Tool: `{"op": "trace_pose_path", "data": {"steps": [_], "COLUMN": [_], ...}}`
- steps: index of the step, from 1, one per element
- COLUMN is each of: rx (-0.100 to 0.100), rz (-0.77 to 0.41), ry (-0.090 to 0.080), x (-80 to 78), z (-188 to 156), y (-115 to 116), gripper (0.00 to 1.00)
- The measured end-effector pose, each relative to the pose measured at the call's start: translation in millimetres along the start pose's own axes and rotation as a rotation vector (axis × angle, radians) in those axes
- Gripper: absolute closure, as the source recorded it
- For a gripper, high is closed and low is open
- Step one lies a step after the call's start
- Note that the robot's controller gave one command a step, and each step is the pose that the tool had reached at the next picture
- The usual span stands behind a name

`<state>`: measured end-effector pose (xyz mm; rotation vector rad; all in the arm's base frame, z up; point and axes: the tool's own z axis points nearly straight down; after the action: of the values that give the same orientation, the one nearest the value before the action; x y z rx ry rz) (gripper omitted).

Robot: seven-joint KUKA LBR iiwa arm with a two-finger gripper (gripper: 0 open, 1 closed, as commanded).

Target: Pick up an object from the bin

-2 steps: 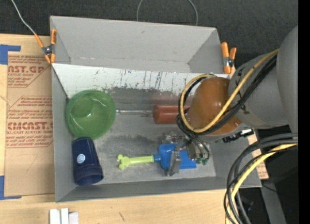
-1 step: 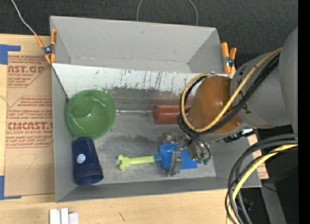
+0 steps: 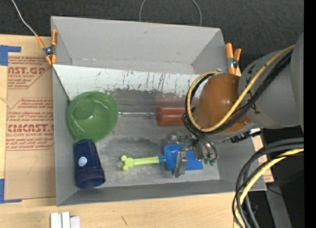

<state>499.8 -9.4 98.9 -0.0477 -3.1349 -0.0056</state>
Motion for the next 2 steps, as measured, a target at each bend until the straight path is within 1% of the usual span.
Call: {"op": "trace_pose_path", "data": {"steps": [2], "rx": [0.0], "rz": [0.0], "ry": [0.0], "x": [0.1], "z": [-35], "y": [0], "gripper": [1.0]}}
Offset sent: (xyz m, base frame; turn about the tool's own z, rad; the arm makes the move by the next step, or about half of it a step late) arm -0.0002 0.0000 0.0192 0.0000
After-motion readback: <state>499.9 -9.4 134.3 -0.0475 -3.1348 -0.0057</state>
